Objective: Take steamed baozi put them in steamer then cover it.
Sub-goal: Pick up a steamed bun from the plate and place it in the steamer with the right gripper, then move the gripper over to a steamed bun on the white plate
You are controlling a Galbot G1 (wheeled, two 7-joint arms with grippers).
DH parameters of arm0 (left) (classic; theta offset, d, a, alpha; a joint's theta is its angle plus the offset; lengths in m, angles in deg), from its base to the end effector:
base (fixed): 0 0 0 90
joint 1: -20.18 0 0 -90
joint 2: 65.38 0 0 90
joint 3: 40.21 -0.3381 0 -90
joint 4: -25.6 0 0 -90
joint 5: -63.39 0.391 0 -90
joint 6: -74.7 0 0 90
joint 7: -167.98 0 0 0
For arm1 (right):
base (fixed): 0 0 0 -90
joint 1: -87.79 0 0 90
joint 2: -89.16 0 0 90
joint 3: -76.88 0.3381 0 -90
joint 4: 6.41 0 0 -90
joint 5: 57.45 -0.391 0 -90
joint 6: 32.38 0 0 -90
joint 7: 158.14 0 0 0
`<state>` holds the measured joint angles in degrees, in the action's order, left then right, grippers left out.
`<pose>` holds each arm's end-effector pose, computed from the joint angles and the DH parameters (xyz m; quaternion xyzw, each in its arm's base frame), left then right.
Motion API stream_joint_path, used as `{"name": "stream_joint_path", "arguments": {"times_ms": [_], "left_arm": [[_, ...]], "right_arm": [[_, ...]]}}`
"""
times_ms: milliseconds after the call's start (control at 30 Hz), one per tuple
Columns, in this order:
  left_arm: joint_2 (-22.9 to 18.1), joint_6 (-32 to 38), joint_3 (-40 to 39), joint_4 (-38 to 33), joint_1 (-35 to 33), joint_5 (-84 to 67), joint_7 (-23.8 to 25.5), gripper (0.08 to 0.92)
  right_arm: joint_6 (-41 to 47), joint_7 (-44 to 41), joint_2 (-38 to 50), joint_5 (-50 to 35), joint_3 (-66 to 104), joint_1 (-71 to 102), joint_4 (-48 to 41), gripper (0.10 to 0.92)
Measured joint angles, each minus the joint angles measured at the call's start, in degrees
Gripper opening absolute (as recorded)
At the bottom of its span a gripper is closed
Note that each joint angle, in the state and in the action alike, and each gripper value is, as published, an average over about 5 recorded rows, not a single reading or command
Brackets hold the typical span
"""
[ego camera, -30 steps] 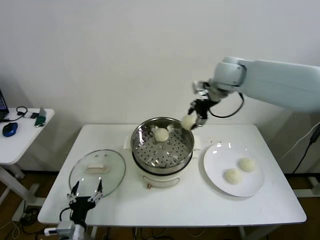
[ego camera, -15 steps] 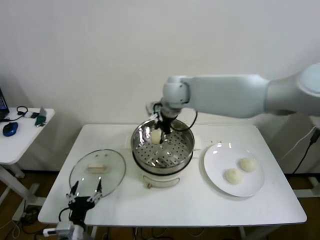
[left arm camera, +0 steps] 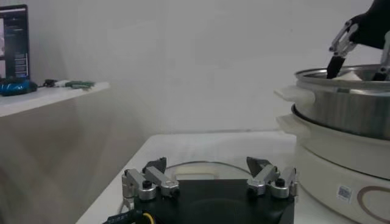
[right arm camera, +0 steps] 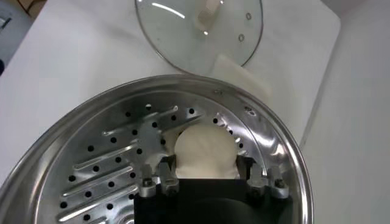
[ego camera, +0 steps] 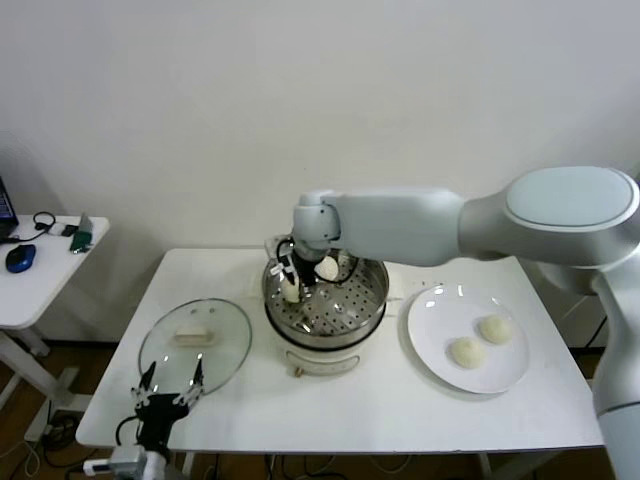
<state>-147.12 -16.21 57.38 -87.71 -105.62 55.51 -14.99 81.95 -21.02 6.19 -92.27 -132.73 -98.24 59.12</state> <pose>0.1865 0.0733 -0.3499 0.0550 -0.9921 -0.0294 0.1089 0.5497 0.2459 -0.1188 0.5396 -0.4944 0.6268 0.2676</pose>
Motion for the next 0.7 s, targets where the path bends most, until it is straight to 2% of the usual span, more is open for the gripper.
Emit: {"name": "stream_joint_path", "arguments": {"times_ms": [233, 500, 700], "left_arm": [[-0.1, 0.0, -0.1, -0.3, -0.3, 0.1, -0.1, 0.823], [-0.2, 0.3, -0.2, -0.8, -0.8, 0.2, -0.1, 0.823], [-0.3, 0.2, -0.3, -1.3, -1.1, 0.3, -0.1, 0.823]], "right_arm": [[0.0, 0.4, -0.1, 0.5, 0.4, 0.6, -0.3, 0.805], [-1.0, -0.7, 1.9, 0.4, 0.3, -1.1, 1.4, 0.823], [-3.8, -5.4, 7.2, -1.5, -1.2, -6.4, 3.9, 0.823]]}}
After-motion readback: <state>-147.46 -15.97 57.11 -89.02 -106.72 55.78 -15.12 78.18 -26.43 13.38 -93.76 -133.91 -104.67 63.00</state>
